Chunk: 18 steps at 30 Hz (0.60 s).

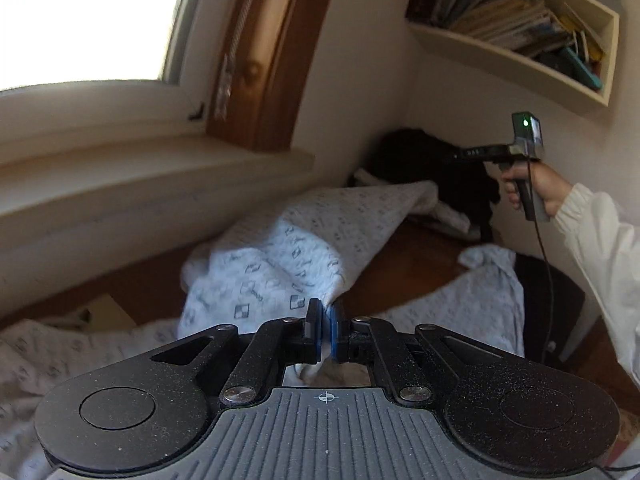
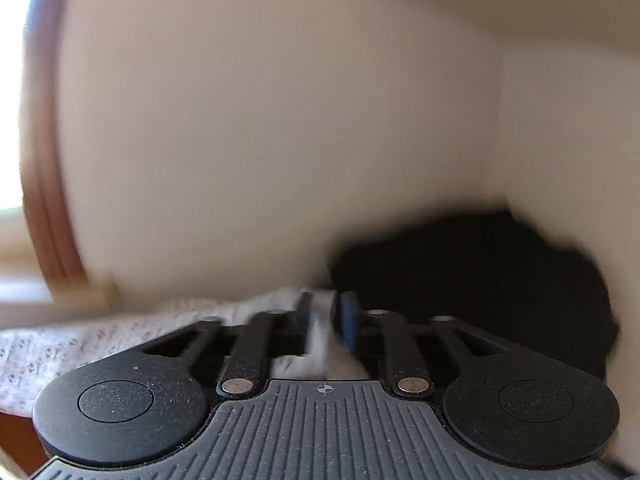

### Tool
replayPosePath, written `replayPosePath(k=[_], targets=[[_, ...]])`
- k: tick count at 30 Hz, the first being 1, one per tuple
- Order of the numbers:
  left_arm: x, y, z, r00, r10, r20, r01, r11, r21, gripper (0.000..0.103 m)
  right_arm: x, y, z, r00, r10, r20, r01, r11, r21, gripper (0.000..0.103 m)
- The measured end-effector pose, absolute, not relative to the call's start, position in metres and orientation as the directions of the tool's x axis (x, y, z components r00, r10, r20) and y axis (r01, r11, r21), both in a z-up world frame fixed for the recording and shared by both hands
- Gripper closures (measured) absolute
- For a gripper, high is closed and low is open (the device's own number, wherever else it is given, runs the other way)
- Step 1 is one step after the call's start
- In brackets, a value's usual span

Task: Fold clothes
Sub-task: 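Lift the garment high with the right tool while the left tool holds its edge, then open both tools and lay the garment flat on the floor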

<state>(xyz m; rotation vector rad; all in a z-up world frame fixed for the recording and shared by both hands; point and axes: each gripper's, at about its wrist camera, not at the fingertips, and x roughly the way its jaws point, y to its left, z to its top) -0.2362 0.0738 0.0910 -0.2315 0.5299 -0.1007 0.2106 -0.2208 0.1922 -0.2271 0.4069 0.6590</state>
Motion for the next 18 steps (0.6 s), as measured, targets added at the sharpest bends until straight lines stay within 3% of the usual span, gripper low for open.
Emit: replayPosePath(k=[1,2,8,14,18], targets=[[-0.235,0.072,0.091,0.856,-0.158,-0.493,0.039,0.969,-0.243,0.099,0.212,-0.225,0.179,0.719,0.519,-0.462,-0.620,0.780,-0.089,0.056],[-0.234,0.071,0.091,0.853,-0.161,-0.497,0.042,0.969,-0.242,0.099,0.210,-0.228,0.171,0.720,0.518,-0.462,-0.618,0.781,-0.086,0.055],[-0.234,0.076,0.106,0.860,-0.161,-0.485,0.049,0.970,-0.237,0.098,0.197,-0.212,0.137,0.606,0.625,-0.492,-0.718,0.696,0.000,0.055],[-0.235,0.102,0.128,0.896,-0.108,-0.431,-0.008,0.966,-0.258,0.098,0.199,-0.173,0.090,0.531,0.605,-0.594,-0.751,0.661,0.002,0.055],[-0.193,0.094,0.129,0.896,-0.052,-0.441,-0.027,0.985,-0.170,0.082,0.212,-0.186,0.073,0.513,0.608,-0.606,-0.695,0.708,0.122,0.053]])
